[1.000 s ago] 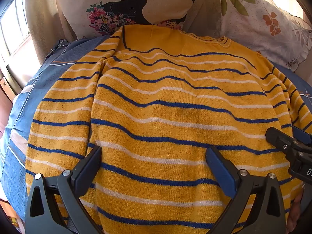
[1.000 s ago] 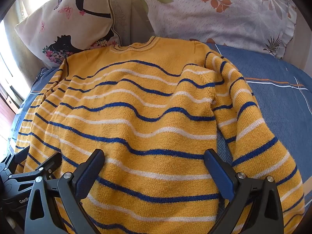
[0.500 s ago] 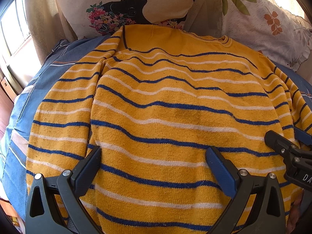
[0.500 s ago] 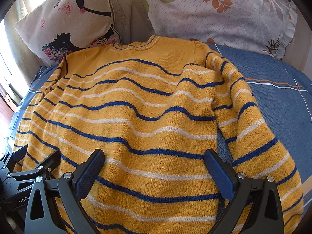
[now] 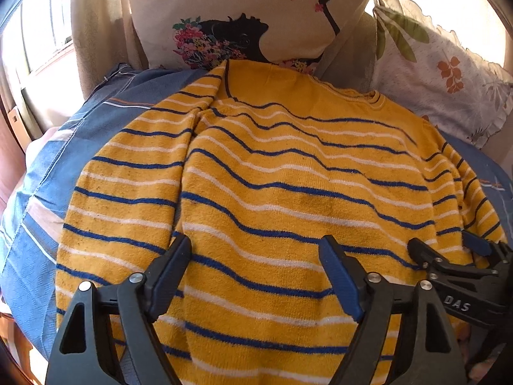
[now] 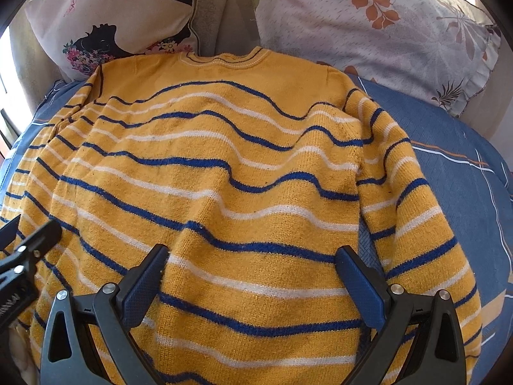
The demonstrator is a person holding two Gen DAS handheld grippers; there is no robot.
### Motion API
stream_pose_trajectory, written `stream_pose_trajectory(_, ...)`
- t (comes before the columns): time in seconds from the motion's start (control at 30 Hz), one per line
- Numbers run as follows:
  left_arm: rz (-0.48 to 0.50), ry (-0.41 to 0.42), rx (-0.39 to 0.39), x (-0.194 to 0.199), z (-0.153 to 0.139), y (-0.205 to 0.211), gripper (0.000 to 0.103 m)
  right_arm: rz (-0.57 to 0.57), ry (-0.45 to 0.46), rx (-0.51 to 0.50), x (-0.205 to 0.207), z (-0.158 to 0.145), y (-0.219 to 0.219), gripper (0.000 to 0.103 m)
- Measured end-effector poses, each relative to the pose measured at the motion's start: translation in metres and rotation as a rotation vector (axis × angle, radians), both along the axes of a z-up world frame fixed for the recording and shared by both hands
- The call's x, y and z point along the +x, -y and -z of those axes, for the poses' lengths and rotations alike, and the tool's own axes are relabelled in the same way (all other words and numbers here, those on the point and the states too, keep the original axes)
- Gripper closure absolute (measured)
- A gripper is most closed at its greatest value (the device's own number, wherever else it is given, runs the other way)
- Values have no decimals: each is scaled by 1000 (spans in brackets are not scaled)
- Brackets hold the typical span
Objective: Fold small clothes
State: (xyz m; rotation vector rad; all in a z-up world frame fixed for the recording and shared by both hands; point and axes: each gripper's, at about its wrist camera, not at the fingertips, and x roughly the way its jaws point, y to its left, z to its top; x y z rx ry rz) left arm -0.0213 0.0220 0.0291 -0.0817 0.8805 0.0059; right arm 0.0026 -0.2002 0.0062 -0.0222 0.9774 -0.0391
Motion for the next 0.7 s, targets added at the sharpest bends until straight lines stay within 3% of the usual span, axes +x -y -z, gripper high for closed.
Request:
stream_pose_trajectory(0.07,-15,54,-22,-15,-17,-7,22,-3,36,-32,1,-1,-4,0)
stream_pose_trajectory(0.13,-26,123,-8,-30,-33,-11,22,-3,-2,-24,1,-1,-4,0)
stream_pose_trajectory(0.23,-28,187,0,-47,-50,-16,21,36,24,-46,-6,-12,-1,1)
stream_pose_trajectory(0.37,-36,239,-11,-56,-64,-23,11,40,265,19,-43,-61,10,1)
stream_pose_trajectory(0.47,-43,281,-8,-60,-72,-24,9,24,413,38,-68,-98,17,0)
stream_pose_trajectory(0.5,-37,292,-13,-62,-74,-24,9,-12,403,69,-68,-104,20,0)
stream_pose_trajectory(0.6,-6,286,-28,-62,-71,-23,9,-59,185,196,-40,-99,43,1)
stream_pose_trajectory(0.67,-1,264,-25,-59,-66,-22,9,13,60,192,-14,-83,62,11)
stream_pose_trajectory(0.7,2,251,-28,-58,-62,-22,9,36,28,171,-3,-77,71,25)
